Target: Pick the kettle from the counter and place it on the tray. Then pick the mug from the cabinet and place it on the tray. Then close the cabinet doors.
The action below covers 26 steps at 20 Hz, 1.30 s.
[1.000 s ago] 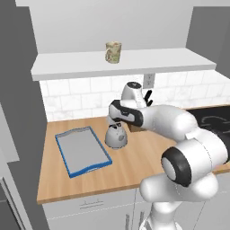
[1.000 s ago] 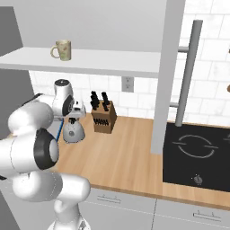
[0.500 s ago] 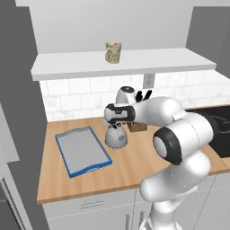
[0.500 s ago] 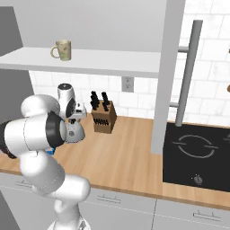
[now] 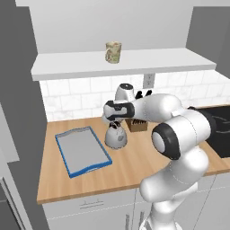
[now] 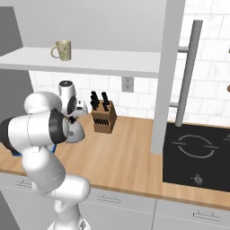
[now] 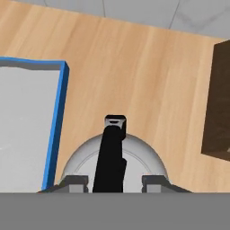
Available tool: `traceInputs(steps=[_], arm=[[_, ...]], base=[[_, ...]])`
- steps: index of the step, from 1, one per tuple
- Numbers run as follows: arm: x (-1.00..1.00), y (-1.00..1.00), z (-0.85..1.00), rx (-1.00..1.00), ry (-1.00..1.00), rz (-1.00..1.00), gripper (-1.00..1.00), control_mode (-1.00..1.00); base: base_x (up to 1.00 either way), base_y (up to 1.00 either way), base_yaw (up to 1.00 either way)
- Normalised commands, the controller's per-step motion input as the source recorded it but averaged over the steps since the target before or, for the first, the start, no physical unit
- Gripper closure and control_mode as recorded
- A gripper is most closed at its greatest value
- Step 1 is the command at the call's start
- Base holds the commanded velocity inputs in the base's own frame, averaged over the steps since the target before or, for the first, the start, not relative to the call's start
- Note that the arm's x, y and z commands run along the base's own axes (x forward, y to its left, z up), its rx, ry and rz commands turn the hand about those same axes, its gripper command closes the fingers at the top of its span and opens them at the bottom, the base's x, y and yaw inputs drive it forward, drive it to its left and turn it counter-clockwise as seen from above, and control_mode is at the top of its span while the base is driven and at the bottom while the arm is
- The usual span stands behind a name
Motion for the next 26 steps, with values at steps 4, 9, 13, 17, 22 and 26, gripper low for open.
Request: traceInputs(steps=[4, 9, 13, 17, 22, 26], arm=[[-0.13, 0.17, -0.03, 0.0, 0.0, 0.0, 1.0, -1.0], [-0.19, 0.26, 0.07, 0.01, -0.03, 0.0, 1.0, -1.0], [-0.23, 0.32, 0.34, 0.05, -0.13, 0.0, 1.0, -1.0], [-0.04, 0.35, 0.46, 0.07, -0.08, 0.0, 1.0, -1.0], [0.0, 0.35, 0.17, 0.06, -0.06, 0.0, 1.0, -1.0], [0.13, 0.67, -0.19, 0.0, -0.02, -0.03, 1.0, -1.0]], base=[[0.0, 0.0, 0.0], [0.0, 0.0, 0.0], [0.0, 0.0, 0.0], [0.0, 0.0, 0.0], [0.0, 0.0, 0.0], [0.0, 0.0, 0.0]])
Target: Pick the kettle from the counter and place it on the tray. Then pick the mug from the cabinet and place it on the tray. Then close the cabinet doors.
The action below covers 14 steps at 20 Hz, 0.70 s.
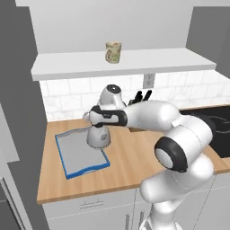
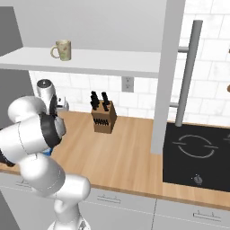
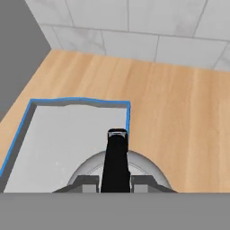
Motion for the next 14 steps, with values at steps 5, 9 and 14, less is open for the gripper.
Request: traceInputs(steps=[5, 9, 14], arm=[[0.15, 0.71, -0.14, 0.0, -0.01, -0.06, 1.0, -1.0], [0.18, 0.64, 0.0, 0.0, 0.0, -0.09, 1.0, -1.0], [0.2, 0.6, 0.0, 0.0, 0.0, -0.11, 1.0, -1.0]], base=[[0.0, 0.0, 0.0], [0.0, 0.0, 0.0], [0.0, 0.0, 0.0]])
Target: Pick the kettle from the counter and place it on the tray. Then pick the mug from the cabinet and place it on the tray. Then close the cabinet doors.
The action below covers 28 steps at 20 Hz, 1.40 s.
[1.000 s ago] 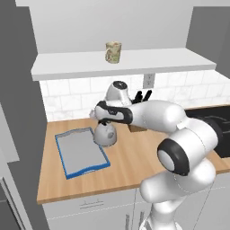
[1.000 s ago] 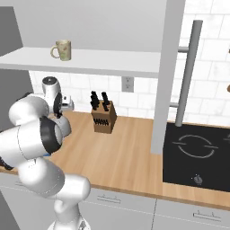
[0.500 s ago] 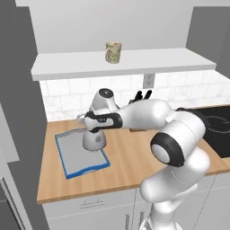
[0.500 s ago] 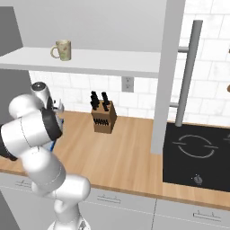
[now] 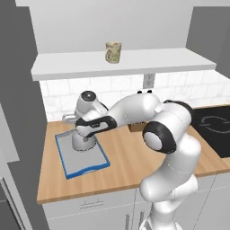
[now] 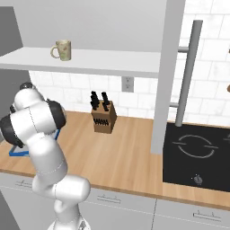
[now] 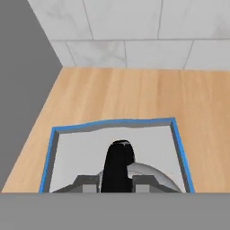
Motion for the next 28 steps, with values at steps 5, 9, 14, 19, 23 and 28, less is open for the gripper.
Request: traceInputs(steps=[5, 9, 14, 19, 23, 28], arm=[[0.25, 0.41, 0.0, 0.02, -0.02, -0.1, 1.0, -1.0], [0.21, 0.21, -0.05, 0.02, 0.0, -0.09, 1.0, -1.0], [0.0, -0.04, -0.2, 0.01, 0.01, -0.03, -1.0, -1.0], [-0.05, -0.2, -0.25, 0.03, 0.02, 0.0, -1.0, -1.0], [-0.39, -0.12, 0.02, 0.05, 0.0, 0.0, -1.0, -1.0], [-0.62, -0.24, 0.54, 0.07, -0.03, 0.0, -1.0, -1.0]], base=[[0.0, 0.0, 0.0], [0.0, 0.0, 0.0], [0.0, 0.0, 0.0], [0.0, 0.0, 0.0], [0.0, 0.0, 0.0], [0.0, 0.0, 0.0]])
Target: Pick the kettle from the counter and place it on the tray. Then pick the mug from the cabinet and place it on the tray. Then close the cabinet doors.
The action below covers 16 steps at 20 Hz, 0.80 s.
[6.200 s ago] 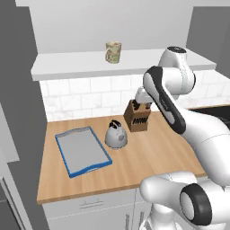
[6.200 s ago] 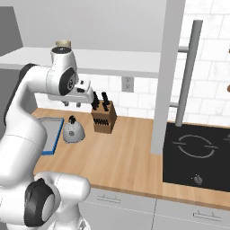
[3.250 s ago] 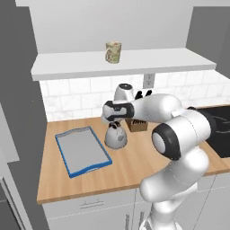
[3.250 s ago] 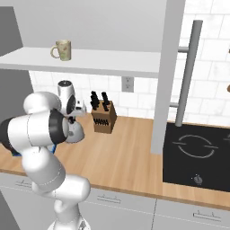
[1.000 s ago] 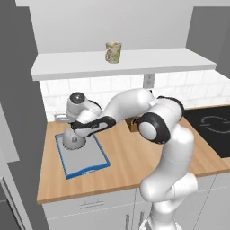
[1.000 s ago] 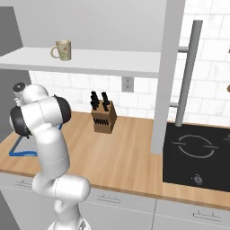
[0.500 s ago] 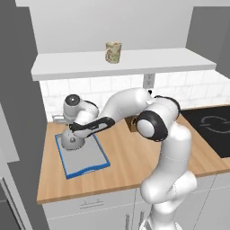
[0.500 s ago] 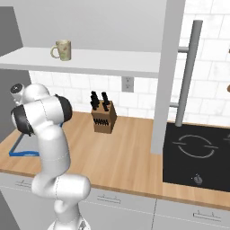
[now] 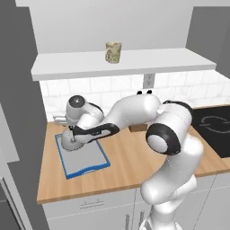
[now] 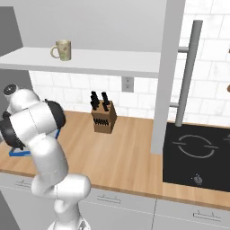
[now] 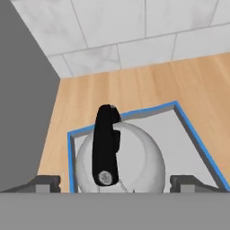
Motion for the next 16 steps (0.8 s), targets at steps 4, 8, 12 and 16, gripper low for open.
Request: traceInputs(steps=[4, 8, 12, 16], arm=[[-0.67, -0.46, 0.85, 0.05, 0.0, 0.0, -1.0, -1.0], [-0.74, -0.44, 0.8, 0.0, 0.07, 0.0, -1.0, -1.0], [-0.35, -0.39, 0.72, -0.12, 0.26, -0.04, -1.0, -1.0], [-0.01, -0.22, 0.09, -0.02, 0.11, -0.01, -1.0, -1.0]], base=[[0.0, 0.0, 0.0], [0.0, 0.0, 0.0], [0.0, 0.0, 0.0], [0.0, 0.0, 0.0]])
